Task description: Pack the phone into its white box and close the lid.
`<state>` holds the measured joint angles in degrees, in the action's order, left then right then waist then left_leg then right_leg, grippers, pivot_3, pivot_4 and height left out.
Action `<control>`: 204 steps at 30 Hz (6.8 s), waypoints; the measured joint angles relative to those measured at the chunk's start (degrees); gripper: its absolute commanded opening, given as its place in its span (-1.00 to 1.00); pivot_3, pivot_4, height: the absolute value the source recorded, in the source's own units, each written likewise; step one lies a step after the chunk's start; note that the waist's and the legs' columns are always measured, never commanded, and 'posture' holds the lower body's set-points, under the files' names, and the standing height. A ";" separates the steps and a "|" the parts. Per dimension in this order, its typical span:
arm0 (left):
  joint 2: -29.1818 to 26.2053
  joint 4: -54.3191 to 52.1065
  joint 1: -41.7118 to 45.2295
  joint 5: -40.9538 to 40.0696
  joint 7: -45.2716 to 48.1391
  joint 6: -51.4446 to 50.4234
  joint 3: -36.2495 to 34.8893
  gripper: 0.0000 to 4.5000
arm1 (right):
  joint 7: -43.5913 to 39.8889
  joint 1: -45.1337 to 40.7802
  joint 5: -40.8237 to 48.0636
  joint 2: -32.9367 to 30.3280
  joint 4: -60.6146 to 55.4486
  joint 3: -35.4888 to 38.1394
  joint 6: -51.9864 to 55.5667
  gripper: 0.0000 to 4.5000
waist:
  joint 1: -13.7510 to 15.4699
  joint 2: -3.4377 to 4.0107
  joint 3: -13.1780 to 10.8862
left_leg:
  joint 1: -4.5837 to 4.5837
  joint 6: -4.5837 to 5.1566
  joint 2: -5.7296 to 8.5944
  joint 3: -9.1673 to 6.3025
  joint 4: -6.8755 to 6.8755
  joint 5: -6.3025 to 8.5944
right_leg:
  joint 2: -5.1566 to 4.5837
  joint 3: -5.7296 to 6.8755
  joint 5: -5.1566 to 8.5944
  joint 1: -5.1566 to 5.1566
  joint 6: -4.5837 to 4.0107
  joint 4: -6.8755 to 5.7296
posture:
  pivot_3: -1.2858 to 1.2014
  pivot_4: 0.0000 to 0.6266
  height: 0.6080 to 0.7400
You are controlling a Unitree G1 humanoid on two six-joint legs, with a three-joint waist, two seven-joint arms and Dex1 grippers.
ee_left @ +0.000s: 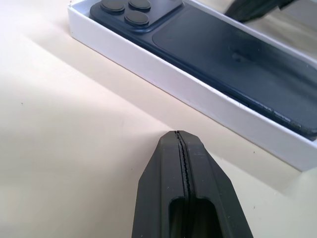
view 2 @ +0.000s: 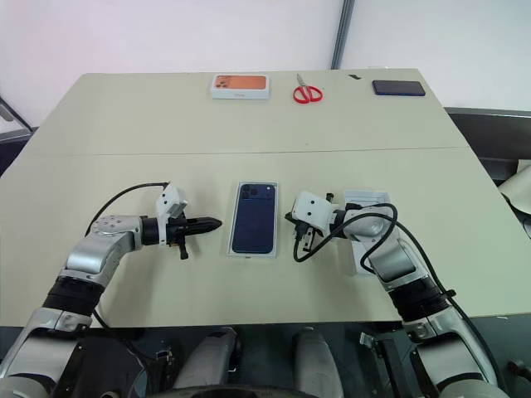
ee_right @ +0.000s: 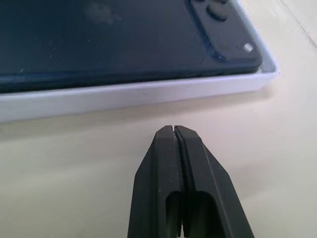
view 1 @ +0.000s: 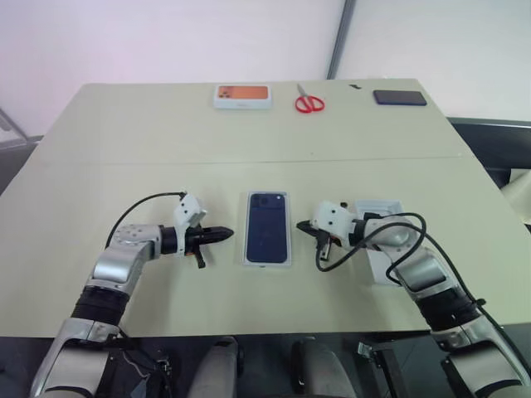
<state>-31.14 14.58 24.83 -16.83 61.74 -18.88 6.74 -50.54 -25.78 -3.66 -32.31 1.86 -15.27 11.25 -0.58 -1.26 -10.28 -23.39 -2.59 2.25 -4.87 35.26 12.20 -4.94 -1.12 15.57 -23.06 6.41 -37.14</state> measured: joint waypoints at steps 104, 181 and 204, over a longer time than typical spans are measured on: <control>-1.14 -4.45 -1.76 -7.59 15.58 13.29 -7.58 0.90 | 18.90 9.53 25.14 -10.25 -36.47 25.81 76.00 0.98 | 0.09 0.05 -0.03 | -0.07 0.32 -0.05 -0.06 0.23 0.19 | -0.12 -0.01 0.02 0.08 0.02 0.05 | 0.03 -0.52 1.00; 2.64 -8.66 -3.94 -8.85 3.86 10.64 -7.53 0.94 | 31.11 -8.72 55.00 33.50 -25.97 44.07 80.84 -0.99 | -0.53 0.22 -0.11 | -0.05 0.34 -0.13 -0.04 0.08 0.19 | 0.04 -0.15 0.01 -0.17 0.02 -0.16 | 0.03 -0.52 1.00; 4.65 -14.79 -8.35 -10.49 2.04 6.15 -5.07 -0.83 | 60.50 7.95 96.91 22.12 -18.26 28.53 66.50 -1.00 | -0.57 0.22 -0.11 | -0.03 0.35 -0.15 0.00 0.02 0.19 | 0.03 -0.19 0.01 -0.12 0.01 -0.07 | 0.03 -0.52 1.00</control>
<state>-26.49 -0.21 16.47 -27.32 63.78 -12.73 1.67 9.96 -17.84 93.24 -10.19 -16.40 13.25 77.75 -1.14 -1.04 -10.39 -23.42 -2.24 2.10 -4.87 35.28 12.39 -4.90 -1.31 15.58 -23.17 6.42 -37.21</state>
